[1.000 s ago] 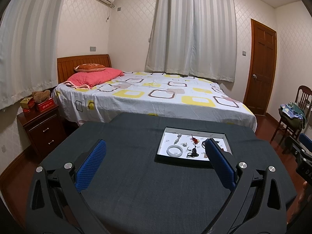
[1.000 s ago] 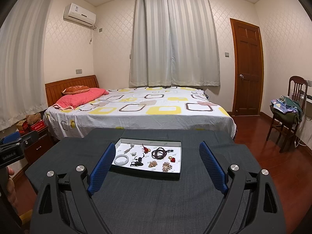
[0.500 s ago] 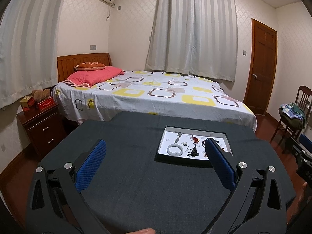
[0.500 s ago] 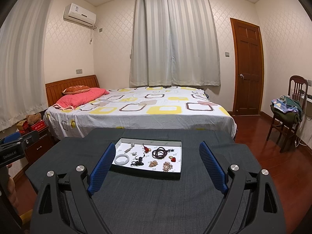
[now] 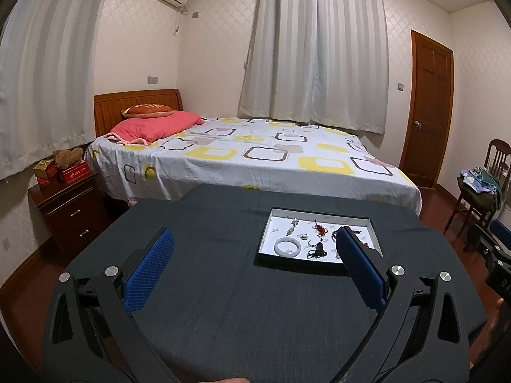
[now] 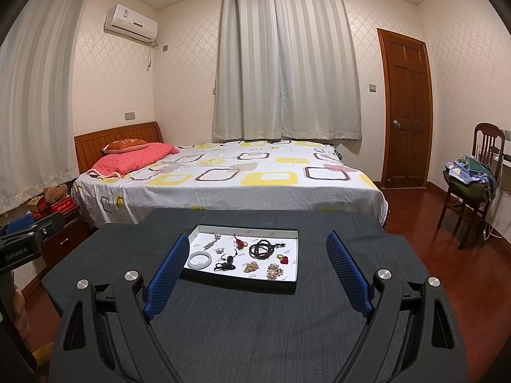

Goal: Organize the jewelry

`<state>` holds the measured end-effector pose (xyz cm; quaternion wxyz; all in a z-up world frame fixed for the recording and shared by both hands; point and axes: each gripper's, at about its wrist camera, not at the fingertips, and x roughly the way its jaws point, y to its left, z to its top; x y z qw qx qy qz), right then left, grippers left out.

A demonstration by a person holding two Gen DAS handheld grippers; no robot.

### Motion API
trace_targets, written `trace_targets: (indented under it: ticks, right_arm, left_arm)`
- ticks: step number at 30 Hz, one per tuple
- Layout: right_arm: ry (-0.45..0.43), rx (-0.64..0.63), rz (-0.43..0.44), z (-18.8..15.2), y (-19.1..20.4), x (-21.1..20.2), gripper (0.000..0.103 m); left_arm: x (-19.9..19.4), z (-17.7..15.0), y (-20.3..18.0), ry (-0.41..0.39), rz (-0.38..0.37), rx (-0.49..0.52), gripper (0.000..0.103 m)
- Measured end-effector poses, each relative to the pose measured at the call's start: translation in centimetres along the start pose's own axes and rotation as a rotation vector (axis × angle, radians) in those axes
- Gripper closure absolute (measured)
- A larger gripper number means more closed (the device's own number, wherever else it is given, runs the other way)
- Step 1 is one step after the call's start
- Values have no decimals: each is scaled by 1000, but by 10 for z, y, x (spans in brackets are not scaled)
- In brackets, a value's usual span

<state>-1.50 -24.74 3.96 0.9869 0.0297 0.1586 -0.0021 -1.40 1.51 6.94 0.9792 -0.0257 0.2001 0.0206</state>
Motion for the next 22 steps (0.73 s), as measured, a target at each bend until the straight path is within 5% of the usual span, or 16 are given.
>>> trace_targets:
  ticks: [22]
  right_arm:
    - [70, 17, -8, -18, -1, 28, 18]
  left_arm:
    - [51, -12, 14, 84, 10, -34, 4]
